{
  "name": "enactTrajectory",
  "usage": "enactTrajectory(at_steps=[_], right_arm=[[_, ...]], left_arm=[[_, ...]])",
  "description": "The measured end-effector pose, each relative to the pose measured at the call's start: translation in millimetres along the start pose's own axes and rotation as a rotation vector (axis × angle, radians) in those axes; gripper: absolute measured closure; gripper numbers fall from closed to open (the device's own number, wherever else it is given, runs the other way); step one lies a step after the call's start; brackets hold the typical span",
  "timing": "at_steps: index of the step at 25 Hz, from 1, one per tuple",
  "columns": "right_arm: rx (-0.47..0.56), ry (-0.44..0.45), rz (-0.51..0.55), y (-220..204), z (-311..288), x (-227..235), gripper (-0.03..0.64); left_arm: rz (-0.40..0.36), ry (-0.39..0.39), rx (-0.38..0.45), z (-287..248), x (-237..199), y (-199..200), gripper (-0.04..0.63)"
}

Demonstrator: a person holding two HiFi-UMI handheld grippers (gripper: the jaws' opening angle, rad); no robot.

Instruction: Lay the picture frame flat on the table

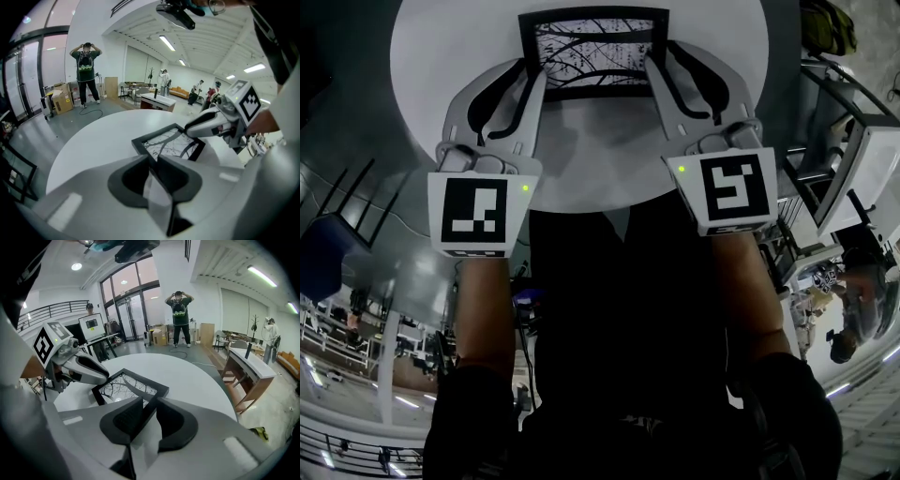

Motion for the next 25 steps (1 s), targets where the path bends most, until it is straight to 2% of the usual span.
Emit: enactTrajectory(at_steps=[11, 14, 17, 21, 25], right_arm=[[0.012, -0.011, 0.037, 2, 1, 0, 0.52], [0.023, -0.016, 0.058, 9, 5, -2, 0.525], [0.072, -0.003, 0.076, 33, 21, -8, 0.538], [0.156, 0.071, 0.032, 73, 53, -21, 0.558], [0.261, 0.076, 0.092, 129, 97, -34, 0.598]], left_arm=[[-0.024, 0.03, 0.025, 0, 0, 3, 0.532], [-0.016, 0.033, 0.056, 5, 0, 8, 0.526], [-0.026, 0.045, 0.106, 25, -3, 31, 0.526], [-0.059, 0.062, 0.174, 60, -3, 72, 0.528], [-0.072, 0.079, 0.259, 110, -1, 119, 0.535]])
Point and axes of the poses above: the fingertips, and each gripper's own axes: z backward along the fingers, x to its right, y out of its top, the point moved 3 cm from there along z, backward along the fingers, and after that the axes turned 4 degrees about y, right-handed, at the moved point
